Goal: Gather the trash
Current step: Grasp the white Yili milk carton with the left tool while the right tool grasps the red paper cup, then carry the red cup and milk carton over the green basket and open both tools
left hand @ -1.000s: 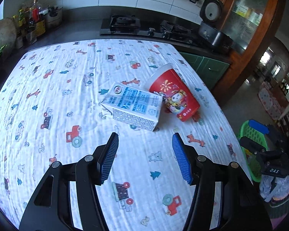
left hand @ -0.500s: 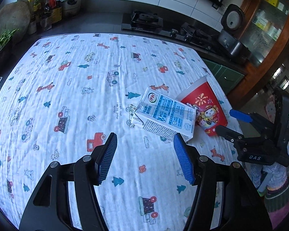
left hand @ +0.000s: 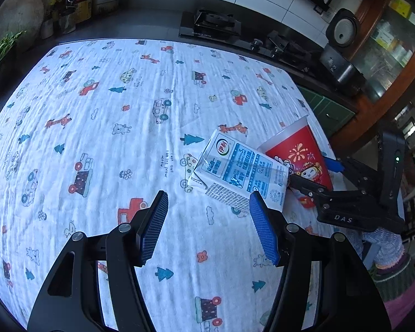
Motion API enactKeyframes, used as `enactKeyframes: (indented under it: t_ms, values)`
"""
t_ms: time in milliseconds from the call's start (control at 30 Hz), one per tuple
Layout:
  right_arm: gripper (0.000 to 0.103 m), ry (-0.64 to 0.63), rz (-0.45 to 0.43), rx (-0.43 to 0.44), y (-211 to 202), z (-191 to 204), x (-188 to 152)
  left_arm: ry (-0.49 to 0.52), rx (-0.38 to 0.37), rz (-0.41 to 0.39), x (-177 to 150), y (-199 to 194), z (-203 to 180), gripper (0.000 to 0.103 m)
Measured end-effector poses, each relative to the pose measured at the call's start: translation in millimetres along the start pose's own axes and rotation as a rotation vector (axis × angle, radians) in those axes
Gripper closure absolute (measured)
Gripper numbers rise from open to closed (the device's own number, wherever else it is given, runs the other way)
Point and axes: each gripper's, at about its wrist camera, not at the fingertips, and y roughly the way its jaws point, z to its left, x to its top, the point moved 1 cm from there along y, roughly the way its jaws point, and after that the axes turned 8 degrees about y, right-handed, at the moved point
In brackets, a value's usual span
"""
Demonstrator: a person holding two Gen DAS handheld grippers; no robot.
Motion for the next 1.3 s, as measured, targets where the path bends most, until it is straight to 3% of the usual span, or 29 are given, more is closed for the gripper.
enactKeyframes:
  t_ms: [67, 433, 900, 1300]
  values:
    - [0.037, 0.015, 0.01, 0.013, 4, -2, 0, -0.015, -0.002, 0.005, 2, 3, -2, 0.038]
    - [0.037, 0.042, -0.049, -0.022, -33, -17, -24, -0.233, 0.006, 0.063, 14, 29, -13, 0.032]
    - [0.037, 0.097, -0.097, -0.043, -85, -59, -80, -0.464, 0.094, 0.088, 30, 74, -21, 0.03]
    - [0.037, 0.131, -0.093, -0.051, -92, -72, -101, -0.414, 0.174, 0.138, 42, 94, -36, 0.021]
